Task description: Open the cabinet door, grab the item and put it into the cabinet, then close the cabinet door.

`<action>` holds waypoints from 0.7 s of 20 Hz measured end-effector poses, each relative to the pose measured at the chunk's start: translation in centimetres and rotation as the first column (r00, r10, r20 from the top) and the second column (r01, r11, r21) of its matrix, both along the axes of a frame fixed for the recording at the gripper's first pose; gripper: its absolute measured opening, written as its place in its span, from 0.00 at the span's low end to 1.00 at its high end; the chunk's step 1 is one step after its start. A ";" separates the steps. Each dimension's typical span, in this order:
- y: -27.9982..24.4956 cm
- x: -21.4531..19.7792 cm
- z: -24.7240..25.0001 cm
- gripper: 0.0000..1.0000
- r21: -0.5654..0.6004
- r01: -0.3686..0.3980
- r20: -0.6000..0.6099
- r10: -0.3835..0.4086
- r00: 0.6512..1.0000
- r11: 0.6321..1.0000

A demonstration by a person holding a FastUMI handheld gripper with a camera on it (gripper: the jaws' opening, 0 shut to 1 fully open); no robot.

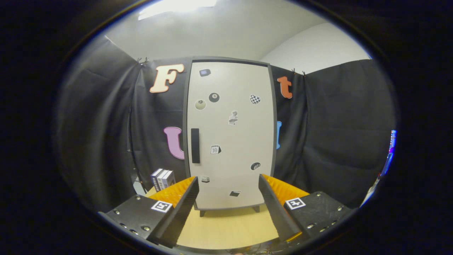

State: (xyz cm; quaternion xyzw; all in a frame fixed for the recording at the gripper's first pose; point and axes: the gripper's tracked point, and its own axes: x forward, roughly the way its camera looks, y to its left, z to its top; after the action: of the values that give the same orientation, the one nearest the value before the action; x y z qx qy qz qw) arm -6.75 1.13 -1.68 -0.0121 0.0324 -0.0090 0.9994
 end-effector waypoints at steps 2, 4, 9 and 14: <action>0.1 0.2 0.0 1.00 0.002 -0.003 0.000 0.003 1.000 1.000; 0.2 0.4 0.1 1.00 0.011 -0.005 0.001 0.005 1.000 1.000; 0.2 0.9 0.2 1.00 0.016 -0.002 0.004 0.002 1.000 1.000; 0.0 1.4 0.2 1.00 0.015 -0.003 0.004 0.003 1.000 1.000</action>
State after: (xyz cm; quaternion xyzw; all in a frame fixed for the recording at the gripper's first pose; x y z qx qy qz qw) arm -5.33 1.12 -1.43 -0.0045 0.0305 -0.0071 0.9995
